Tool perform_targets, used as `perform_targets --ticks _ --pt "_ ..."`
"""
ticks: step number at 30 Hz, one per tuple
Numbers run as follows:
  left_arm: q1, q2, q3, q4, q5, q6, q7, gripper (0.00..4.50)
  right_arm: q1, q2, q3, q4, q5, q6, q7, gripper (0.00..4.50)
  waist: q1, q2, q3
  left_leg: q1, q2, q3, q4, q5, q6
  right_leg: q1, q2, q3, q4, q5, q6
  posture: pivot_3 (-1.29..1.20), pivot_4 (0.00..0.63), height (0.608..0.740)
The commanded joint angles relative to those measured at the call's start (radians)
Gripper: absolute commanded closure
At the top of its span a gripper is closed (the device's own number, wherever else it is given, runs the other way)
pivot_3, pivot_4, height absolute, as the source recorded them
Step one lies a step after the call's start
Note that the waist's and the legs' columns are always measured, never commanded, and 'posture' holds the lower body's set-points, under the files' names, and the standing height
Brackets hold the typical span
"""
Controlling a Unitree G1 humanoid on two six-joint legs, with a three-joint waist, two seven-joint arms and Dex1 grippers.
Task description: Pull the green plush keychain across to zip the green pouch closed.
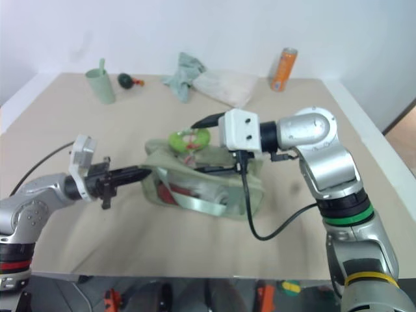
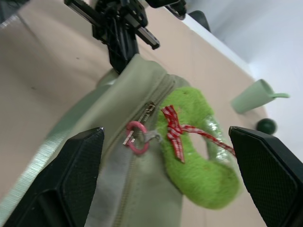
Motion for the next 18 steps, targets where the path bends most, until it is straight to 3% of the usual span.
perform_targets --ticks 1,8,9,10,18 --pt "-0.005 -0.004 -0.006 -0.015 0.001 -0.004 0.000 4.50 -0.037 0.011 0.005 0.021 -0.041 -0.070 -0.014 0.08 0.000 0.000 0.000 0.000 0.000 0.000 0.000 0.000 0.000 0.000 0.000 0.000 0.000 0.000 0.000 0.00 0.150 0.740" --pt "-0.001 -0.011 -0.006 -0.022 0.001 -0.004 0.009 4.50 -0.055 0.036 0.034 0.087 -0.070 -0.143 0.009 0.08 0.000 0.000 0.000 0.000 0.000 0.000 0.000 0.000 0.000 0.000 0.000 0.000 0.000 0.000 0.000 0.00 0.150 0.740" --pt "-0.001 -0.011 -0.006 -0.023 0.000 -0.004 0.010 4.50 -0.055 0.039 0.033 0.090 -0.070 -0.146 0.011 0.63 0.000 0.000 0.000 0.000 0.000 0.000 0.000 0.000 0.000 0.000 0.000 0.000 0.000 0.000 0.000 0.00 0.150 0.740" --pt "0.001 -0.012 -0.005 -0.025 0.000 -0.004 0.011 4.50 -0.053 0.040 0.032 0.092 -0.068 -0.148 0.015 0.79 0.000 0.000 0.000 0.000 0.000 0.000 0.000 0.000 0.000 0.000 0.000 0.000 0.000 0.000 0.000 0.00 0.150 0.740" --pt "0.015 -0.011 0.000 -0.033 -0.005 -0.004 0.021 4.50 -0.056 0.052 0.027 0.116 -0.070 -0.169 0.025 3.61 0.000 0.000 0.000 0.000 0.000 0.000 0.000 0.000 0.000 0.000 0.000 0.000 0.000 0.000 0.000 0.00 0.150 0.740"
